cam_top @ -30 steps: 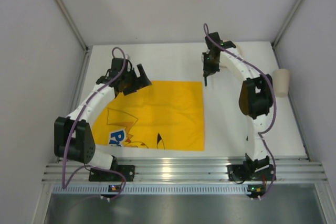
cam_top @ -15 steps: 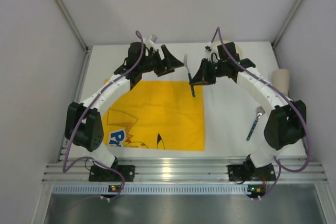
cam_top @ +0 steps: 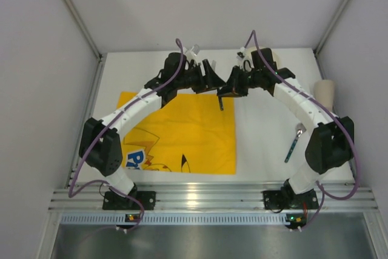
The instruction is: Set the dinner table for one person
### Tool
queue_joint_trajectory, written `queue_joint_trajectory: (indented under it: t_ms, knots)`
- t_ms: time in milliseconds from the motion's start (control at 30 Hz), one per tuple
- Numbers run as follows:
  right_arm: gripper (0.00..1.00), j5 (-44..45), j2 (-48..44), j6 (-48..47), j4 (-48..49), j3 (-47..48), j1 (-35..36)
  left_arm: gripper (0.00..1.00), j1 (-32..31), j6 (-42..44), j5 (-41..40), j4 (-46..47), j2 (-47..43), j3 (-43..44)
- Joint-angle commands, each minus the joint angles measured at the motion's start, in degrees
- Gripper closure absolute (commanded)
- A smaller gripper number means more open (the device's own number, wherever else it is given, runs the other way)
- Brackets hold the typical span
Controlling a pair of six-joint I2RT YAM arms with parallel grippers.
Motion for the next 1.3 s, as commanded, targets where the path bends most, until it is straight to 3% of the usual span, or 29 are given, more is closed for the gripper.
queue_joint_trajectory:
  t_ms: [0, 200, 433, 967, 1100, 1133, 1200, 1267]
  knots:
    - [1.00, -2.25, -4.66, 1.64, 4.85, 1.28, 0.72, 0.32, -0.33, 3.10, -5.16, -3.74, -0.75, 2.28]
    - [1.00, -1.63, -6.59, 2.08, 4.85, -0.30, 0.72, 0.34, -0.25, 6.44, -11.68, -8.57, -3.92, 2.63]
    - [1.00, -2.51, -7.47, 3.83, 7.13, -1.80, 1.33, 0.37, -0.77, 4.95, -9.75, -6.99, -2.60, 1.48]
    - [1.00, -3.48, -8.97, 7.53, 11.35, -2.86, 6.17, 0.50, -0.69, 5.30, -16.60, -9.72, -1.03, 5.00]
    - [1.00, -2.86, -8.18, 7.44, 11.18, -2.16, 6.25, 0.65, -0.86, 4.86, -15.46, -9.89, -0.32, 5.18]
    - [1.00, -2.60, -8.00, 7.27, 10.92, -2.15, 6.25, 0.79, -0.86, 4.95, -15.37, -9.81, -0.49, 5.00]
    - [1.00, -2.34, -7.56, 7.09, 10.57, -2.24, 6.17, 0.94, -0.86, 5.12, -15.55, -10.59, -0.76, 4.91]
    - [1.00, -1.90, -7.30, 6.83, 10.48, -2.42, 6.25, 1.00, -0.86, 6.26, -15.28, -11.38, -0.58, 5.26]
